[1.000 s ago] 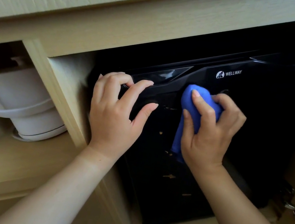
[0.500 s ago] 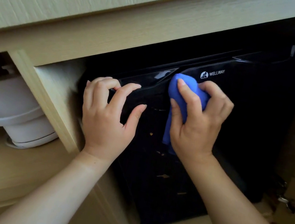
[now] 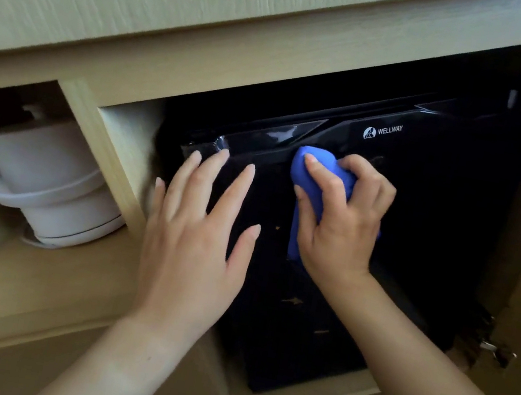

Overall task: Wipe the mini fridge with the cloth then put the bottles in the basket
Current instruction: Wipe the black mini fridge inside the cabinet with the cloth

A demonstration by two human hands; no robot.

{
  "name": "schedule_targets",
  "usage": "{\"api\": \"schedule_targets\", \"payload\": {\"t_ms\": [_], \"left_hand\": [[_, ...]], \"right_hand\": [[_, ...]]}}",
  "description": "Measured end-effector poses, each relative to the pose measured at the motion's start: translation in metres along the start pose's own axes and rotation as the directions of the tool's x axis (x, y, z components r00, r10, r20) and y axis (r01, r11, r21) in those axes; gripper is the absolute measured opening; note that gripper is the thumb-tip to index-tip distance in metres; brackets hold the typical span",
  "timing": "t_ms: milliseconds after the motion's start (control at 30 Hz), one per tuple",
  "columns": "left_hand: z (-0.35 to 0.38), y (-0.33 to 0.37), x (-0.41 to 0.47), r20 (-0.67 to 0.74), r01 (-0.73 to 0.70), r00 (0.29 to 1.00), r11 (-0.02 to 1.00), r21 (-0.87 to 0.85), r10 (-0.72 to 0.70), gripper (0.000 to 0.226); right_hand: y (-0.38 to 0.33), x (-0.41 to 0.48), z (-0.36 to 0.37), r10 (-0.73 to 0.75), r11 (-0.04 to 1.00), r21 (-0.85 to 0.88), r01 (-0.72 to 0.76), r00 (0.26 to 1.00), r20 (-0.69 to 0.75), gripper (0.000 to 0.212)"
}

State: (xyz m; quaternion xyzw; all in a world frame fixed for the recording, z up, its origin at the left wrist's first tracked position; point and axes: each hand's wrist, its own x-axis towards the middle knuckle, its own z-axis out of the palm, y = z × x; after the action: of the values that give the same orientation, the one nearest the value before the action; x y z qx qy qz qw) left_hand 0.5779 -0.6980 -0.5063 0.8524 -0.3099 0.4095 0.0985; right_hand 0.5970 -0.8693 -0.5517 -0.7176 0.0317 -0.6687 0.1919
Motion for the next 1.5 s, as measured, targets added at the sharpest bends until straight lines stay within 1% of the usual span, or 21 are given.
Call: {"api": "schedule_targets", "payload": {"t_ms": [67, 167, 200, 267, 367, 433, 533, 633, 700, 767, 867, 933, 967, 1000, 1067, 1133, 1200, 1267, 1367, 1433, 1500], "left_hand": [[0.002, -0.009, -0.009, -0.001, -0.042, 0.999, 0.999, 0.033, 0.042, 0.054], [0.005, -0.026, -0.029, -0.036, -0.111, 0.993, 0.992, 0.065, 0.114, 0.048], [0.007, -0.031, -0.036, -0.054, -0.129, 0.990, 0.989, 0.078, 0.134, 0.046], [0.009, -0.045, -0.049, -0.087, -0.141, 0.985, 0.985, 0.100, 0.150, 0.045], [0.013, -0.066, -0.062, -0.107, -0.186, 0.975, 0.979, 0.085, 0.194, 0.046], [0.014, -0.075, -0.066, -0.138, -0.170, 0.975, 0.985, 0.035, 0.173, 0.050], [0.015, -0.082, -0.065, -0.191, -0.115, 0.976, 0.993, -0.036, 0.107, 0.059], [0.018, -0.082, -0.062, -0.219, -0.113, 0.972, 0.987, -0.110, 0.087, 0.061], [0.022, -0.082, -0.062, -0.223, -0.110, 0.972, 0.982, -0.156, 0.073, 0.060], [0.025, -0.082, -0.064, -0.206, -0.104, 0.976, 0.976, -0.191, 0.064, 0.060], [0.025, -0.082, -0.063, -0.180, -0.107, 0.981, 0.973, -0.203, 0.071, 0.060], [0.025, -0.082, -0.064, -0.174, -0.105, 0.982, 0.976, -0.191, 0.072, 0.059], [0.025, -0.082, -0.064, -0.180, -0.105, 0.981, 0.977, -0.186, 0.072, 0.058], [0.025, -0.082, -0.064, -0.185, -0.108, 0.980, 0.978, -0.180, 0.075, 0.058], [0.025, -0.081, -0.063, -0.187, -0.109, 0.979, 0.980, -0.168, 0.077, 0.058], [0.025, -0.080, -0.063, -0.188, -0.107, 0.979, 0.979, -0.171, 0.074, 0.058], [0.025, -0.080, -0.062, -0.185, -0.108, 0.980, 0.978, -0.179, 0.075, 0.058], [0.025, -0.080, -0.061, -0.172, -0.107, 0.982, 0.977, -0.182, 0.076, 0.059], [0.024, -0.080, -0.061, -0.170, -0.112, 0.982, 0.975, -0.194, 0.079, 0.059], [0.024, -0.081, -0.063, -0.168, -0.115, 0.983, 0.971, -0.210, 0.080, 0.058], [0.025, -0.083, -0.065, -0.158, -0.112, 0.985, 0.966, -0.233, 0.076, 0.059]], "right_hand": [[-0.004, -0.005, 0.003, -0.055, 0.998, 0.010, 0.055, 0.998, 0.012, 0.030], [0.008, -0.018, -0.003, -0.161, 0.987, -0.008, 0.162, 0.983, 0.086, 0.030], [0.015, -0.021, -0.008, -0.164, 0.986, -0.019, 0.167, 0.980, 0.111, 0.030], [0.023, -0.020, -0.014, -0.103, 0.994, -0.032, 0.108, 0.987, 0.126, 0.028], [0.009, -0.012, -0.011, 0.027, 0.999, -0.034, -0.026, 0.999, 0.042, 0.026], [-0.009, -0.008, -0.001, 0.032, 0.999, -0.015, -0.032, 0.999, 0.009, 0.026], [-0.026, -0.011, 0.009, -0.045, 0.999, -0.001, 0.045, 0.999, -0.003, 0.026], [-0.019, -0.025, 0.007, -0.155, 0.988, 0.008, 0.155, 0.985, 0.082, 0.026], [-0.007, -0.031, -0.001, -0.183, 0.983, 0.007, 0.184, 0.972, 0.147, 0.026], [0.002, -0.027, -0.007, -0.137, 0.990, -0.011, 0.140, 0.979, 0.148, 0.026], [-0.006, -0.005, -0.003, -0.015, 0.999, -0.028, 0.015, 1.000, 0.007, 0.026], [-0.024, 0.006, 0.004, 0.067, 0.998, -0.002, -0.067, 0.994, -0.081, 0.026], [-0.034, 0.009, 0.007, 0.082, 0.997, 0.014, -0.081, 0.991, -0.106, 0.026], [-0.041, 0.008, 0.010, 0.073, 0.997, 0.029, -0.071, 0.992, -0.105, 0.026], [-0.047, -0.001, 0.014, 0.003, 0.999, 0.052, 0.000, 0.999, -0.039, 0.026], [-0.040, -0.013, 0.014, -0.083, 0.995, 0.051, 0.081, 0.996, 0.043, 0.027], [-0.026, -0.017, 0.006, -0.128, 0.991, 0.040, 0.124, 0.987, 0.096, 0.025], [-0.015, -0.010, -0.002, -0.087, 0.996, 0.022, 0.085, 0.993, 0.082, 0.025], [-0.016, 0.013, -0.004, 0.047, 0.999, -0.012, -0.048, 0.998, -0.044, 0.027], [-0.027, 0.020, -0.001, 0.112, 0.993, -0.019, -0.114, 0.989, -0.100, 0.029], [-0.036, 0.018, 0.003, 0.096, 0.995, -0.014, -0.097, 0.991, -0.096, 0.028]]}}
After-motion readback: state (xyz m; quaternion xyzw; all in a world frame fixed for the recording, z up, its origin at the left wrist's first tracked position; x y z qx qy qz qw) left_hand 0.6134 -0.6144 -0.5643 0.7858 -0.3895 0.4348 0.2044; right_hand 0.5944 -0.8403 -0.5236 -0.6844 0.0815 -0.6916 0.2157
